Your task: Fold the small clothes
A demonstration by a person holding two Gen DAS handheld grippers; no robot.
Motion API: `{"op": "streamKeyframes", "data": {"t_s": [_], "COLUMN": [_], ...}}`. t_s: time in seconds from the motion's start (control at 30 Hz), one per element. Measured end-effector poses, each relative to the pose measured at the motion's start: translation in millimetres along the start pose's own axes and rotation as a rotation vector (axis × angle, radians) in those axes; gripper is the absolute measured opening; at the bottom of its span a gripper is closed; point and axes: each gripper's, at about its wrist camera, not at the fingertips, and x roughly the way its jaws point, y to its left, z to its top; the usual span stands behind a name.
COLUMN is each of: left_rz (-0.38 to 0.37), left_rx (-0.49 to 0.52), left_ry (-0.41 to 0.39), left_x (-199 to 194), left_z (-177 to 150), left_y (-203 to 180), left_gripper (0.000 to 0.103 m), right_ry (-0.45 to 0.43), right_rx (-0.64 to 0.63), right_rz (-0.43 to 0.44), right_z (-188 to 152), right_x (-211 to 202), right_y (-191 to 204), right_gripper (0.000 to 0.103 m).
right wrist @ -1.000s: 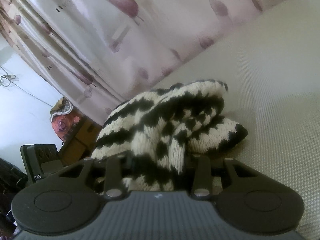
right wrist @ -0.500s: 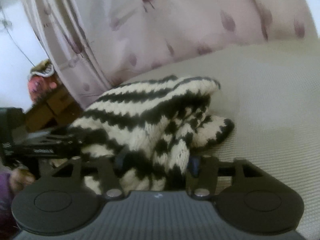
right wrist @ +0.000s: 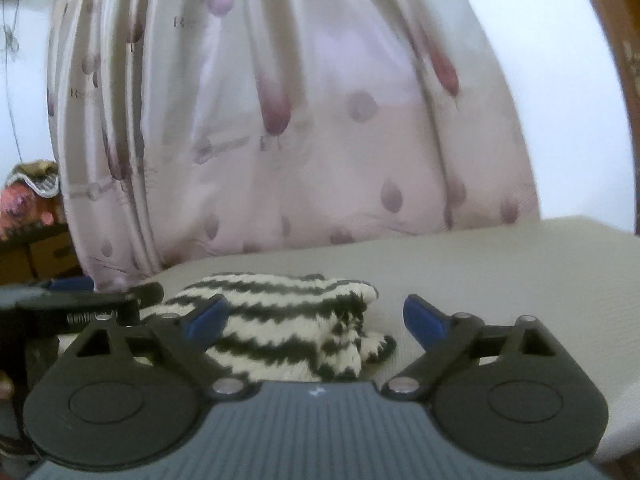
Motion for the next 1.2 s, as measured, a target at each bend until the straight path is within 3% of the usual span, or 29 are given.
{"op": "streamKeyframes", "data": {"t_s": [0.13, 0.37, 0.97, 1.2], "left_rz": [-0.037, -0.061, -0.066, -0.062], "left_rx": [-0.049, -0.112, -0.040, -0.068], "left_ry": [-0.012, -0.054, -0.008, 0.028], "left_x": [-10.8, -28.5, -28.4, -21.6], "left_z": [9.1, 18.1, 11.7, 7.1], "left_y": [5.5, 9.7, -7.3, -5.0], "left_gripper": [0.103, 0.103, 0.103, 0.103], "right_ry": [-0.044, -0.073, -0.038, -0.041], "right_rx": [-0.054, -0.040, -0.024, -0.026], "right_rz": [0.000, 0.008, 0.021, 0.018], "right_z": [4.3, 10.1, 8.0, 7.3], "right_x": [-9.1, -21.0, -28.4, -28.2], "right_y": [11.2, 10.7, 11.4, 12.4], "right_gripper": [0.095, 0.096, 0.100, 0.100]}}
